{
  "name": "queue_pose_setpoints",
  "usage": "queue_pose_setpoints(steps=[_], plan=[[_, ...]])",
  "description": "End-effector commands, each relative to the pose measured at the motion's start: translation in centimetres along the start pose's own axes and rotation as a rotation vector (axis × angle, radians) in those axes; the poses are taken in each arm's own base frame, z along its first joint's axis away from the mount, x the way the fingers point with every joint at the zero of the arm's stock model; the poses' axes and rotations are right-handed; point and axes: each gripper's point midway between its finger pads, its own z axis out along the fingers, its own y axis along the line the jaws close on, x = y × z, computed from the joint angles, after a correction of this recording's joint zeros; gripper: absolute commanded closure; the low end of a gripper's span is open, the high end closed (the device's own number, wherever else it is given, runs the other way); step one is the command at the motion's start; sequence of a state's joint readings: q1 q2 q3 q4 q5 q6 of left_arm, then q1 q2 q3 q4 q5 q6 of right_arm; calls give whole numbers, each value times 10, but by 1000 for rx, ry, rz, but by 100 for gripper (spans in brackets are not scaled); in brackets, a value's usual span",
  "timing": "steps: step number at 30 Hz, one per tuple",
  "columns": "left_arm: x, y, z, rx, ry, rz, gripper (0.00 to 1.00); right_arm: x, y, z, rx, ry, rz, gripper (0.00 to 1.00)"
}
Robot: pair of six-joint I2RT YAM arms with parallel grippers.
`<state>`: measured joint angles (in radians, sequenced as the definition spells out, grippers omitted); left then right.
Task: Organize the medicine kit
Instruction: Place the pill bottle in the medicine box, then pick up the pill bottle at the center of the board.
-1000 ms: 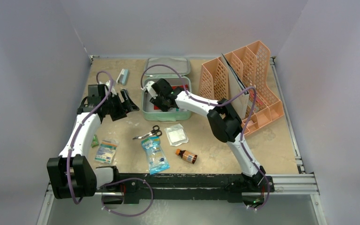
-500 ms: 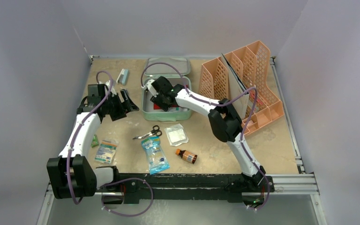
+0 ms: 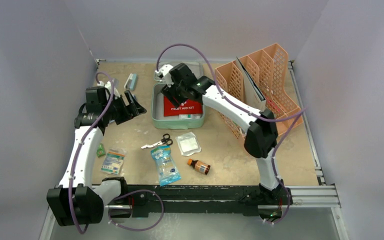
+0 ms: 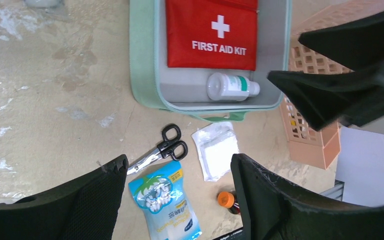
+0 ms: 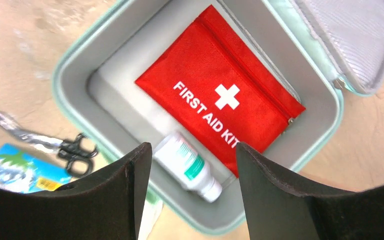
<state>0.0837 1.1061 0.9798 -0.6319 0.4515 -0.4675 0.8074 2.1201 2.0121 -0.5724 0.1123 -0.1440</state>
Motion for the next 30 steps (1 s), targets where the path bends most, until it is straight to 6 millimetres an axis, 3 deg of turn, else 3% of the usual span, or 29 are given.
queue_pose_setpoints(steps=[1, 5, 9, 14, 23, 30], plan=[[-4, -19, -11, 95, -55, 63, 26, 0, 13, -45, -64, -16, 82, 34], [-7, -23, -20, 116, -127, 108, 26, 41, 18, -61, -73, 97, 72, 34], [1, -21, -15, 136, -114, 117, 26, 85, 21, -73, -64, 177, 67, 35], [9, -9, -9, 99, -98, 126, 26, 134, 50, -87, -126, 292, 56, 35], [4, -4, -19, 45, -137, 144, 26, 173, 125, -102, -286, 361, 32, 33], [2, -2, -22, 22, -155, 150, 26, 184, 152, -102, -346, 379, -16, 32]])
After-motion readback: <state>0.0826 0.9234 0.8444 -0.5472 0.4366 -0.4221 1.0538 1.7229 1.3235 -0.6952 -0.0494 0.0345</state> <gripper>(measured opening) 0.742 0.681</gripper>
